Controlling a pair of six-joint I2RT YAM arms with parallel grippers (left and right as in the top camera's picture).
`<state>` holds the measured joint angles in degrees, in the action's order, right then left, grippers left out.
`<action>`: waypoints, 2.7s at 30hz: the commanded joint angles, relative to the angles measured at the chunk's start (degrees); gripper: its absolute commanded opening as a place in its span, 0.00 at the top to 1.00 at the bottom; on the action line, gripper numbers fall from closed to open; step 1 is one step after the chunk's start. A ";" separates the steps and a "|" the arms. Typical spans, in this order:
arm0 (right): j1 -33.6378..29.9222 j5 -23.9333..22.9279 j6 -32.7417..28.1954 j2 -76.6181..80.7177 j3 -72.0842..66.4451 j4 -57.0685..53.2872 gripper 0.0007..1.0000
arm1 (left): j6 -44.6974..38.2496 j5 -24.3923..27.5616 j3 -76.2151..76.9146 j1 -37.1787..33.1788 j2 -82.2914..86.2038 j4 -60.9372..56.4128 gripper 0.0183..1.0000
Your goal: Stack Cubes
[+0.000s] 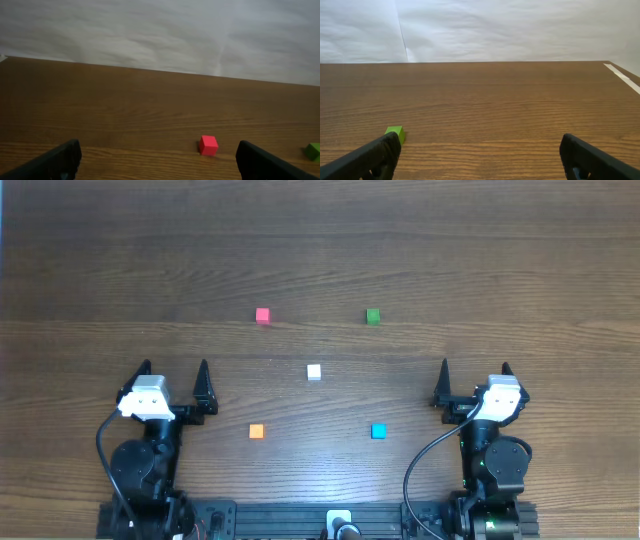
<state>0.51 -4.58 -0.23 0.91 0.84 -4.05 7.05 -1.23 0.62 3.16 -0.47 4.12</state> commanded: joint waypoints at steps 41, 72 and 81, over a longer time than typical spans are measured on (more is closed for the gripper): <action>-0.33 0.68 -0.26 -0.57 -0.55 0.15 0.01 | 6.01 1.95 7.54 1.75 -10.73 0.35 0.00; -0.33 0.68 -0.26 -0.57 -0.55 0.15 0.01 | 10.40 10.56 81.26 12.17 -110.71 37.31 0.02; -0.33 0.68 -0.26 -0.57 -0.55 0.15 0.01 | 10.36 5.40 84.48 13.70 -116.30 40.54 0.06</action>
<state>0.49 -4.38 -0.23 0.69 0.78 -3.95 16.80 7.84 82.48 16.14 -114.61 43.86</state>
